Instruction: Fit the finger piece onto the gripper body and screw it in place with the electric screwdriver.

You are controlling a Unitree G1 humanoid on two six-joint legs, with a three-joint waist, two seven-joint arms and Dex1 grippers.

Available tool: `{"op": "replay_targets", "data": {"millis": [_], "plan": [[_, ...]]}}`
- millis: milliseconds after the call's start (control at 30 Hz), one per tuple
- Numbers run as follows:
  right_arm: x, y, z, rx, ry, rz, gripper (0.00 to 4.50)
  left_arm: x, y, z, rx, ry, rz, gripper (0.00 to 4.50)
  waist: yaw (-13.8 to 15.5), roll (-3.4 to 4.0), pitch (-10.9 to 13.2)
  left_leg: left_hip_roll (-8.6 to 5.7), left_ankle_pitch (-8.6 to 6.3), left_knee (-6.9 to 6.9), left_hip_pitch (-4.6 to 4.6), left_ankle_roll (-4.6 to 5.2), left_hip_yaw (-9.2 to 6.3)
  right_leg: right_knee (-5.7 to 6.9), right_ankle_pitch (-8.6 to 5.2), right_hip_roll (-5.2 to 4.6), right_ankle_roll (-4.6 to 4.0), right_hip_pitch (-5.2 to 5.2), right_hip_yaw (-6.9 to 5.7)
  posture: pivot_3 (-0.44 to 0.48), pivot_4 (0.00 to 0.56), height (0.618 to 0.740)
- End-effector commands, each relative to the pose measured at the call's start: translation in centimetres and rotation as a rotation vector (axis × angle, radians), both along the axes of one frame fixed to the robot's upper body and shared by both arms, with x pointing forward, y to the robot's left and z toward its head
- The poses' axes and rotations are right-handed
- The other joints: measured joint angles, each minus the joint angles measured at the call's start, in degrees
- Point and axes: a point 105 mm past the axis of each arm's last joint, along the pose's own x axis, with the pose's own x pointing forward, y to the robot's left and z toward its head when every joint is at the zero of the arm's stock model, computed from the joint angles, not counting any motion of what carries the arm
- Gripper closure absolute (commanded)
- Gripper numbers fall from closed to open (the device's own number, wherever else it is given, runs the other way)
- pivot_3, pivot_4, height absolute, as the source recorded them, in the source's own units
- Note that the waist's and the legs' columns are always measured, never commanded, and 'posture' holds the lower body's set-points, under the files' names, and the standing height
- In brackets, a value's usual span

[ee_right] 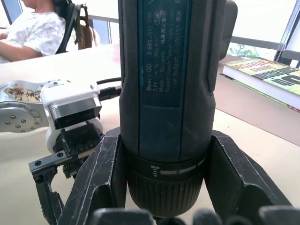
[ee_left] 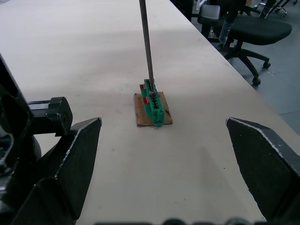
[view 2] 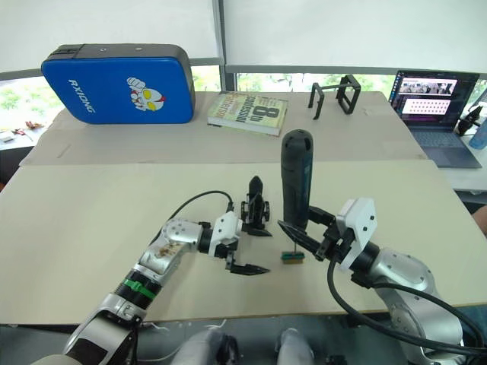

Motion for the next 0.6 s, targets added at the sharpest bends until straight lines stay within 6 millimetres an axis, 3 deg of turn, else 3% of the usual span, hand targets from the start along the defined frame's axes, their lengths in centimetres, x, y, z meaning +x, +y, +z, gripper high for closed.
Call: {"op": "replay_targets", "data": {"millis": [33,600], "plan": [[-0.76,0.42,1.58,-0.009,-0.093,0.017,2.6,0.04,-0.53,1.11,-0.022,-0.045,-0.024,0.0,0.0,0.0,0.0,0.0,0.0,0.0,0.0,0.0,0.0,0.0,0.0,0.0,0.0,0.0,0.0,0.0,0.15,0.74],[-0.81,0.14,1.17,0.0,-0.059,0.008,2.6,0.03,-0.71,1.14,-0.027,-0.046,-0.028,0.0,0.0,0.0,0.0,0.0,0.0,0.0,0.0,0.0,0.0,0.0,0.0,0.0,0.0,0.0,0.0,0.0,0.15,0.74]]}}
